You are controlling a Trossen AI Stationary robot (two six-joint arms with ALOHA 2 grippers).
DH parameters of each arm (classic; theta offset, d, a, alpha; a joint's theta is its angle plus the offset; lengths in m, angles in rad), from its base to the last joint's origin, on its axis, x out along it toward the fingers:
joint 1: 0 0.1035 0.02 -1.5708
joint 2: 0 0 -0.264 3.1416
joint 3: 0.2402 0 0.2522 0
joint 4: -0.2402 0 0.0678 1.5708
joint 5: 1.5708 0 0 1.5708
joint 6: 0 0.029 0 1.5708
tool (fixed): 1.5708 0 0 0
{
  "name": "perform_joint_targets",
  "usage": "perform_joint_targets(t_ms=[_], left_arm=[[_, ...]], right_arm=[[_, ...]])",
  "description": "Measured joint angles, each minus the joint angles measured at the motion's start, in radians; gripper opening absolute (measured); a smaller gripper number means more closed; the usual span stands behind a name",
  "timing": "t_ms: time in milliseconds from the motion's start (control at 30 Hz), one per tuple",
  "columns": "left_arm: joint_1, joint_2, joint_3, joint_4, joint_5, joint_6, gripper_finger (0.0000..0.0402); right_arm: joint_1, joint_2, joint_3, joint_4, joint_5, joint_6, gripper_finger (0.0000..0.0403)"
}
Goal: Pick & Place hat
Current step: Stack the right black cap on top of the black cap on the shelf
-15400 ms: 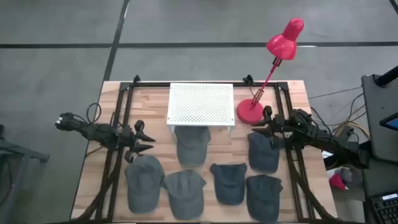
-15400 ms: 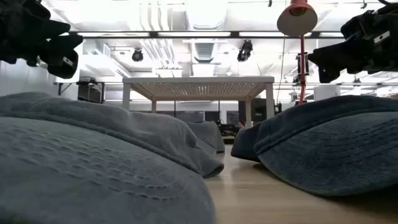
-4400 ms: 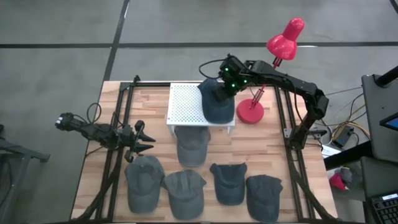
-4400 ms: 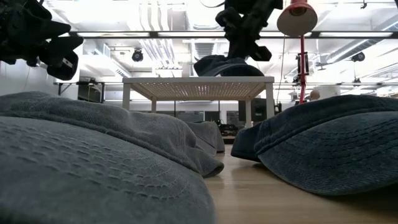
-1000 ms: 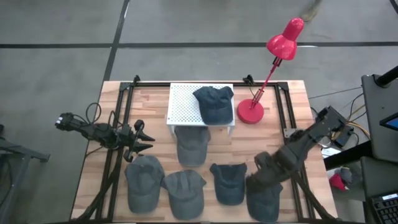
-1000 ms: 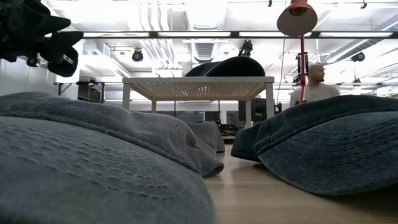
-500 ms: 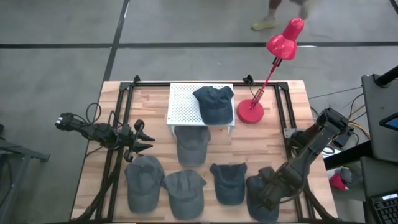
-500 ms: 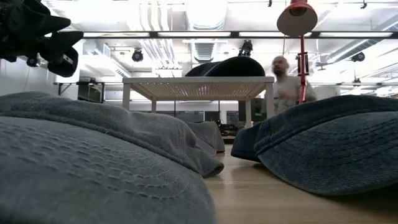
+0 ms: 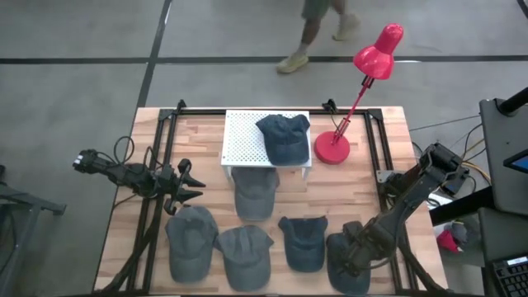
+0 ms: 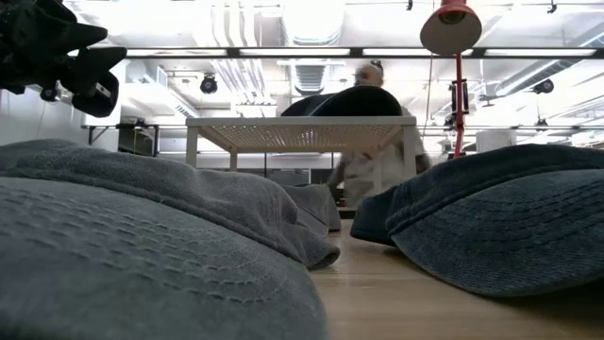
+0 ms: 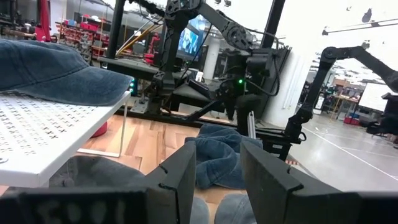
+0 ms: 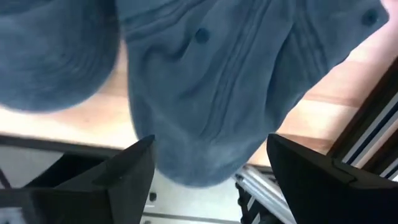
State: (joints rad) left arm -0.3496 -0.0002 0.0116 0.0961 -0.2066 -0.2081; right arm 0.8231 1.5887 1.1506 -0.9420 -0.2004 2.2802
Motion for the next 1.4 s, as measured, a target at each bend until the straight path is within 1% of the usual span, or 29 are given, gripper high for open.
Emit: perform_joint_targets(t_ms=[133, 333, 433, 600, 767, 1233, 1400], left_arm=[[0.0, 0.0, 0.0, 0.0, 0.0, 0.0, 0.0129], [0.0, 0.0, 0.0, 0.0, 0.0, 0.0, 0.0129], [0.0, 0.0, 0.0, 0.0, 0.0, 0.0, 0.0129], [0.0, 0.0, 0.0, 0.0, 0.0, 0.0, 0.0129], [0.0, 0.0, 0.0, 0.0, 0.0, 0.0, 0.0129], [0.0, 0.003, 0.0, 0.0, 0.0, -0.001, 0.0129], [0.0, 0.003, 0.0, 0.0, 0.0, -0.001, 0.0129]], right_arm=[[0.004, 0.0, -0.057, 0.067, 0.0, 0.032, 0.0306], [0.004, 0.006, -0.162, 0.16, 0.001, 0.074, 0.0297], [0.004, 0.02, -0.204, 0.177, 0.001, 0.092, 0.029], [0.003, 0.048, -0.251, 0.278, -0.001, 0.092, 0.0265], [0.003, 0.06, -0.273, 0.343, -0.001, 0.092, 0.0223], [0.003, 0.063, -0.273, 0.344, 0.002, 0.076, 0.0079], [0.004, 0.06, -0.258, 0.334, 0.037, 0.044, 0.0025]])
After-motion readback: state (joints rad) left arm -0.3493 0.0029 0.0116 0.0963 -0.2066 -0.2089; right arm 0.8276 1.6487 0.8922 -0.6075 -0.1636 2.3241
